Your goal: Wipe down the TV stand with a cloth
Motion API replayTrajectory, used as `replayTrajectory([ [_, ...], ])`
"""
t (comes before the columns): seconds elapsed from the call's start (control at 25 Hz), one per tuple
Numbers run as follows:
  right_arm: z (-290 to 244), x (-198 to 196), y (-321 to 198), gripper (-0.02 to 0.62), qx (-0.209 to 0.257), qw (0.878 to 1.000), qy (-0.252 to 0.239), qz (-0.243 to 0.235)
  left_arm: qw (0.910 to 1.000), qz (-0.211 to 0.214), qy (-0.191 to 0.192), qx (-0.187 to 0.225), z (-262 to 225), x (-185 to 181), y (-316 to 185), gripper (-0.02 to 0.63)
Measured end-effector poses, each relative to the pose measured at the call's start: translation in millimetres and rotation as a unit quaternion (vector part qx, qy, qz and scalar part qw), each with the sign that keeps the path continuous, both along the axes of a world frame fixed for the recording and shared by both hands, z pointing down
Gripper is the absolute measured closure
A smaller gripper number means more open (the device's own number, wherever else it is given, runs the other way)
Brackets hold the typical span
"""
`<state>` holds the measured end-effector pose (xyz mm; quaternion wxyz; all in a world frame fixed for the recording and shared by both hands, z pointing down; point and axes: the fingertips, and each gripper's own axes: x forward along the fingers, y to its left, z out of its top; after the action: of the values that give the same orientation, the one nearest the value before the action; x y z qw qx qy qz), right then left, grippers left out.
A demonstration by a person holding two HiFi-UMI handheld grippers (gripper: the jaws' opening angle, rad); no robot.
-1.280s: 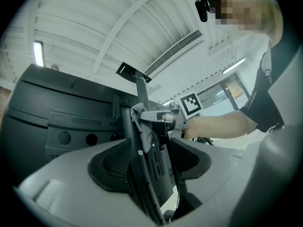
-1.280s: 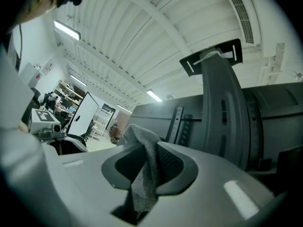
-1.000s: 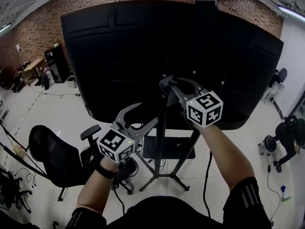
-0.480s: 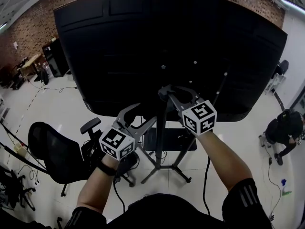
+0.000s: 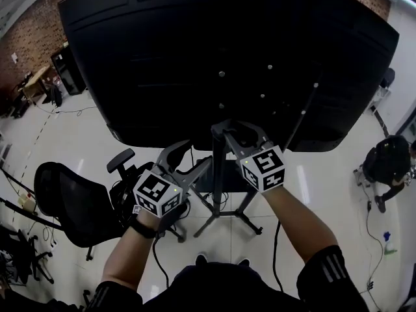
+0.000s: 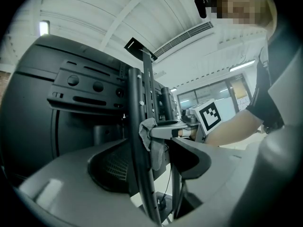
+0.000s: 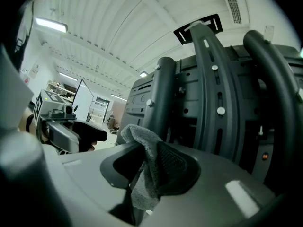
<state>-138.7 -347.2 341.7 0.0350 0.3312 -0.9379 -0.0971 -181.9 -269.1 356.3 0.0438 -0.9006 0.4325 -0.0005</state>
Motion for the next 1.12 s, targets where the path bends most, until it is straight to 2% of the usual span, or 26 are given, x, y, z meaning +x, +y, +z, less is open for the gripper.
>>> replayTrajectory([
  [0.4, 77, 1, 0, 0.497, -0.04, 0.999, 0.025, 0.012, 0.9988, 0.018, -0.006, -0.045, 51, 7, -11, 0.322],
  [0.56, 114, 1, 2, 0.495, -0.057, 0.997, 0.045, 0.016, 0.9974, 0.024, -0.015, -0.066, 82, 12, -15, 0.322],
  [0.92, 186, -4, -3, 0.497, -0.088, 0.994, 0.053, 0.025, 0.9935, 0.026, -0.003, -0.111, 155, 8, -34, 0.322],
  [1.12, 244, -2, -2, 0.497, -0.116, 0.989, 0.082, 0.027, 0.9904, 0.031, -0.011, -0.134, 198, 13, -36, 0.322],
])
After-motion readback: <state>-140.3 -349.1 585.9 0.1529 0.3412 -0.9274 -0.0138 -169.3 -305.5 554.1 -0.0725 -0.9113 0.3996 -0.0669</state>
